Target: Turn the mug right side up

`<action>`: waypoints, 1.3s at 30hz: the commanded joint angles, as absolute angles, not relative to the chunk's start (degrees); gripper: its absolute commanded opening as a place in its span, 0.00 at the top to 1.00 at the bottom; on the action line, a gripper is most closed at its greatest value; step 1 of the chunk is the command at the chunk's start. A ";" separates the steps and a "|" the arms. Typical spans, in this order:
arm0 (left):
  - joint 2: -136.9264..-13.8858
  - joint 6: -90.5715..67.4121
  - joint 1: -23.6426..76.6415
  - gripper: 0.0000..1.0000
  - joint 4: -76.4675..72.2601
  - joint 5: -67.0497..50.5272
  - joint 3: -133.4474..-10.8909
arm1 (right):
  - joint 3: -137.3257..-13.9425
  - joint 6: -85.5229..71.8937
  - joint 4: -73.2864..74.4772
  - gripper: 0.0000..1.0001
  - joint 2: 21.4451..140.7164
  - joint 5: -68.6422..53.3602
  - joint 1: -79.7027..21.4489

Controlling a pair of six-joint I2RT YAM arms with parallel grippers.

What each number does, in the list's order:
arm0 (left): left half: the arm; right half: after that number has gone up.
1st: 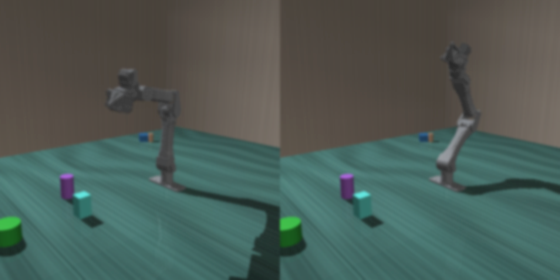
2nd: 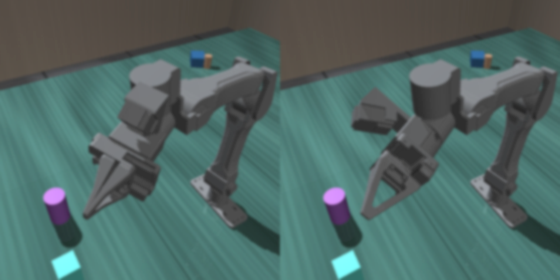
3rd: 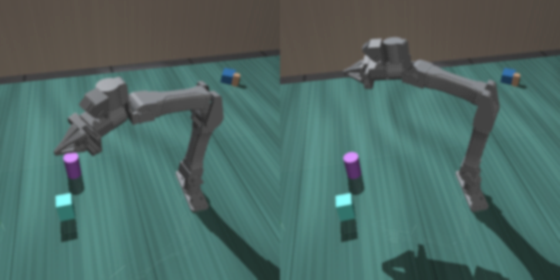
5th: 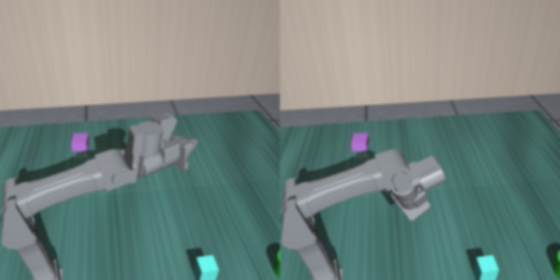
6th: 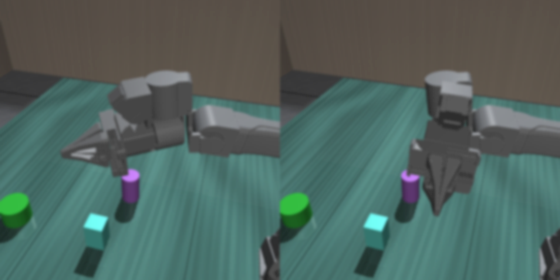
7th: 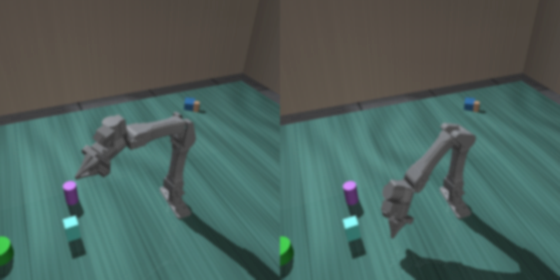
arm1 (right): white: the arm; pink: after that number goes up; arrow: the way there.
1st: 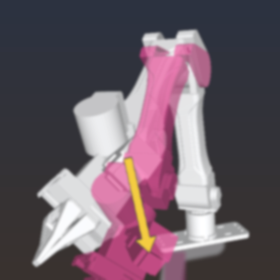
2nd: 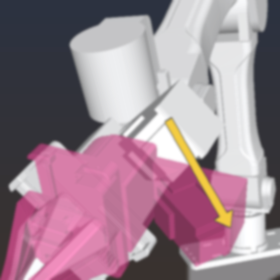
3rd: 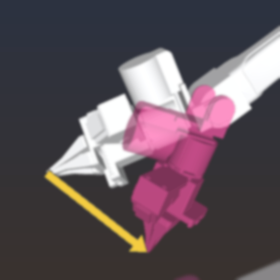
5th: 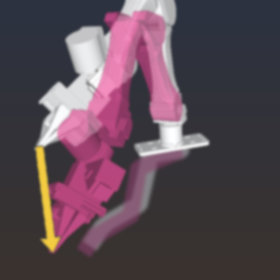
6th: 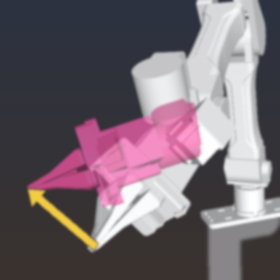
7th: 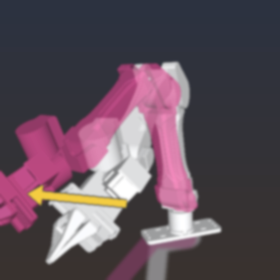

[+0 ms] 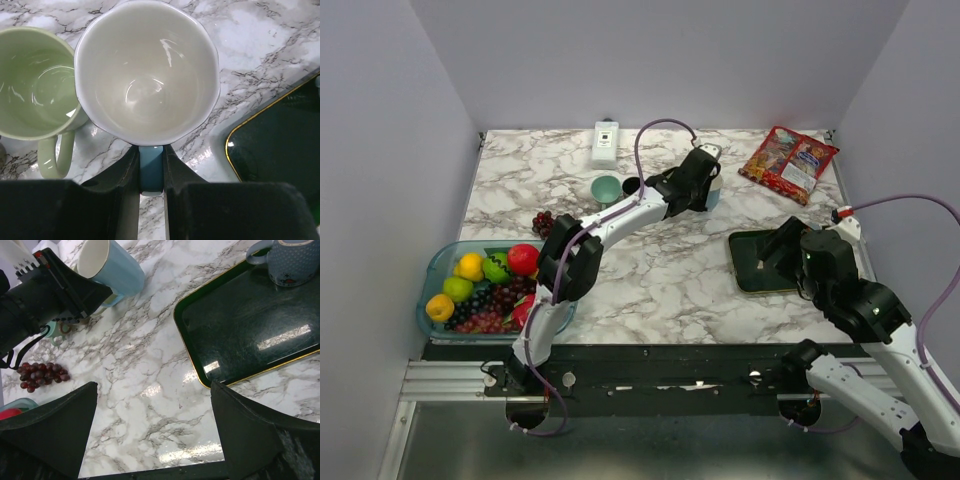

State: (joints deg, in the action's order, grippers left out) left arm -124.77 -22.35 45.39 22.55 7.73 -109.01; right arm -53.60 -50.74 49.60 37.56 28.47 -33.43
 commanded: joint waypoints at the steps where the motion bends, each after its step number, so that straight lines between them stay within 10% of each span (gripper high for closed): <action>1: -126.73 -19.95 45.61 1.00 21.88 10.55 -115.57 | -52.74 -51.85 51.41 0.00 37.62 29.53 -33.57; 12: -132.18 -20.30 45.44 0.98 25.13 9.93 -119.27 | -52.82 -53.09 52.12 0.00 38.50 29.97 -33.49; 21: -130.87 -19.42 45.44 0.42 24.17 9.84 -116.63 | -53.17 -53.70 52.38 0.00 40.08 29.79 -33.49; 39: -105.48 -22.76 45.44 0.14 14.86 9.05 -91.15 | -62.39 -56.86 51.42 0.00 60.80 36.47 -31.12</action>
